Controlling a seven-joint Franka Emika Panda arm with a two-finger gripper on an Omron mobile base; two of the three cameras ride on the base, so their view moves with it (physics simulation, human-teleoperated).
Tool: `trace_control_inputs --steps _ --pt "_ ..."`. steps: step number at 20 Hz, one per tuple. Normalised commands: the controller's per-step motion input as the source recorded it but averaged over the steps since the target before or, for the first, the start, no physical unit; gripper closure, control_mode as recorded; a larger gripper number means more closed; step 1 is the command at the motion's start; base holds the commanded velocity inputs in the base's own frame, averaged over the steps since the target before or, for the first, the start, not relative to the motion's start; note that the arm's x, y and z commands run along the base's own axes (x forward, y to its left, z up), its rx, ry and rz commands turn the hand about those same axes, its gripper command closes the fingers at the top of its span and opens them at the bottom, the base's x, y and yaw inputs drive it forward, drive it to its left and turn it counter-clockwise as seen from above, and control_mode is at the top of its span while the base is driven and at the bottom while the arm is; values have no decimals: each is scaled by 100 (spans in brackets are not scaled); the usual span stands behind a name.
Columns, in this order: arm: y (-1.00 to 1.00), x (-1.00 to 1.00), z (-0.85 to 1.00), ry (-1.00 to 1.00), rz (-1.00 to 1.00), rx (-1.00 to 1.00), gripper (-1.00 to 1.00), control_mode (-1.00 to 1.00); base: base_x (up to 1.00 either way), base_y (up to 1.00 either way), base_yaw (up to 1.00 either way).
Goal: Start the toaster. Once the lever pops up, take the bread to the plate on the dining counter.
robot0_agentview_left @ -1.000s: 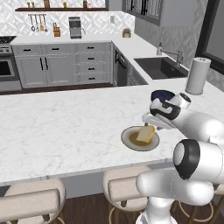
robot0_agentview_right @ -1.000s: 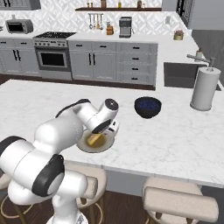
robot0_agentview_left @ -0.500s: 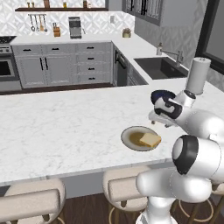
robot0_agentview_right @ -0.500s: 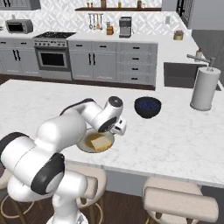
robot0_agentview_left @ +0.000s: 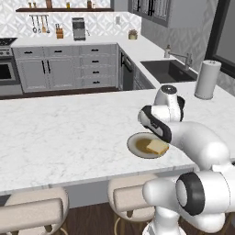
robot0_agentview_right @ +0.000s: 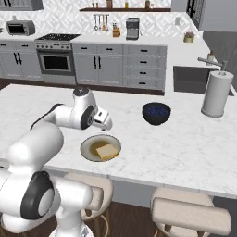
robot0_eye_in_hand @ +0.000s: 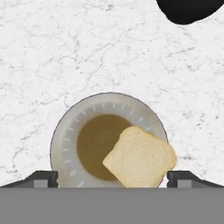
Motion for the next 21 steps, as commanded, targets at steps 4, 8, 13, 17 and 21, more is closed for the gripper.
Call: trace_control_inputs --steps 4,8,13,17,21 --pt "3 -53 81 2 -2 -7 -100 -100 0 0 0" --pt "2 -79 72 0 0 -1 -100 -100 0 0 0" --pt "0 -99 52 0 3 0 -100 -100 0 0 0" --pt "0 -93 31 0 13 0 -100 -100 0 0 0" --pt "0 -76 21 0 16 0 -100 -100 0 0 0"
